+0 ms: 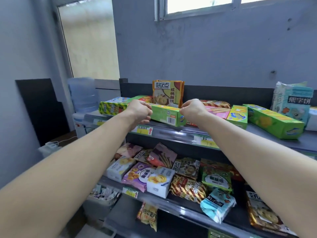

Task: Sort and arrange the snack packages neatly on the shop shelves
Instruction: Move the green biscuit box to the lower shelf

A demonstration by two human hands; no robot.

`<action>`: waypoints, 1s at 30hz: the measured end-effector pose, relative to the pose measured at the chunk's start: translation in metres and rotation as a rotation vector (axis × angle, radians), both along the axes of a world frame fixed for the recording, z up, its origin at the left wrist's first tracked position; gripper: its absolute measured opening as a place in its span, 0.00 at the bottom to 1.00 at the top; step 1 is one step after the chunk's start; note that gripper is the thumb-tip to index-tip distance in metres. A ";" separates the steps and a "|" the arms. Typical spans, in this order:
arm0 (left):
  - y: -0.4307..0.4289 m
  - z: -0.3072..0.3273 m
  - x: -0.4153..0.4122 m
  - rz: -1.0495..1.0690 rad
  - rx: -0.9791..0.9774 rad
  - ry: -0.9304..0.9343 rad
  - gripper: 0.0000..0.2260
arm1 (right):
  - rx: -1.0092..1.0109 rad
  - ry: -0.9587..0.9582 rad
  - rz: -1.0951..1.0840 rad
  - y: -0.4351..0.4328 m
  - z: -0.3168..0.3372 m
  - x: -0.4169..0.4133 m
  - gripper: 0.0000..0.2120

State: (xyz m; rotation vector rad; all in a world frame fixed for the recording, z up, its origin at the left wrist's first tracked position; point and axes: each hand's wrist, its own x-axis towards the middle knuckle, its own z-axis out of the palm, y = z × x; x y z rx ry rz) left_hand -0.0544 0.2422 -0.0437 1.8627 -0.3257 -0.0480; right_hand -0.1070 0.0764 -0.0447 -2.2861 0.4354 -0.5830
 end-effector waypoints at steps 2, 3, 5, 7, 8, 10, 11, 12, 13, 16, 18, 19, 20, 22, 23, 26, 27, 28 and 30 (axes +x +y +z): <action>-0.007 0.000 0.000 -0.008 0.016 0.013 0.05 | 0.015 0.076 0.011 -0.005 0.001 0.006 0.11; -0.011 -0.001 0.000 -0.015 0.029 0.020 0.05 | 0.021 0.115 0.028 -0.007 0.001 0.009 0.11; -0.019 -0.002 0.002 -0.018 0.044 0.028 0.06 | 0.057 0.171 0.070 -0.009 0.003 0.015 0.11; -0.024 -0.004 0.004 -0.007 0.057 0.029 0.06 | 0.116 0.209 0.100 -0.012 0.002 0.022 0.14; -0.026 -0.005 0.006 0.000 0.063 0.029 0.06 | 0.131 0.227 0.109 -0.013 0.001 0.026 0.16; -0.026 -0.007 0.008 0.014 0.074 0.035 0.05 | 0.108 0.254 0.123 -0.013 -0.003 0.032 0.17; -0.024 -0.008 0.008 0.023 0.079 0.039 0.05 | 0.081 0.254 0.123 -0.013 -0.004 0.035 0.16; -0.022 -0.010 0.009 0.033 0.084 0.044 0.05 | 0.057 0.245 0.120 -0.014 -0.006 0.037 0.16; -0.020 -0.010 0.009 0.046 0.089 0.049 0.05 | 0.042 0.231 0.116 -0.015 -0.007 0.039 0.15; -0.013 -0.011 0.010 0.086 0.074 0.067 0.05 | -0.011 0.167 0.095 -0.017 -0.008 0.040 0.16; -0.010 -0.012 0.009 0.101 0.046 0.083 0.06 | -0.043 0.115 0.070 -0.019 -0.007 0.036 0.18; -0.010 -0.013 0.008 0.101 0.036 0.090 0.06 | -0.045 0.097 0.058 -0.019 -0.007 0.033 0.18; -0.011 -0.015 0.007 0.093 0.027 0.096 0.06 | -0.045 0.087 0.046 -0.019 -0.006 0.028 0.18; -0.013 -0.017 0.002 0.071 0.013 0.109 0.06 | -0.049 0.084 0.028 -0.020 -0.006 0.017 0.18; -0.015 -0.019 -0.001 0.057 0.005 0.116 0.06 | -0.051 0.084 0.023 -0.021 -0.006 0.010 0.17; -0.016 -0.022 -0.008 0.006 -0.011 0.129 0.05 | -0.030 0.058 0.007 -0.021 -0.009 -0.012 0.21; -0.016 -0.022 -0.011 -0.014 -0.018 0.132 0.05 | -0.016 0.042 -0.003 -0.021 -0.010 -0.021 0.24; -0.015 -0.022 -0.015 -0.037 -0.025 0.137 0.04 | 0.011 0.027 -0.013 -0.020 -0.011 -0.029 0.27; -0.012 -0.024 -0.022 -0.082 -0.041 0.151 0.07 | 0.095 0.001 -0.012 -0.017 -0.013 -0.046 0.30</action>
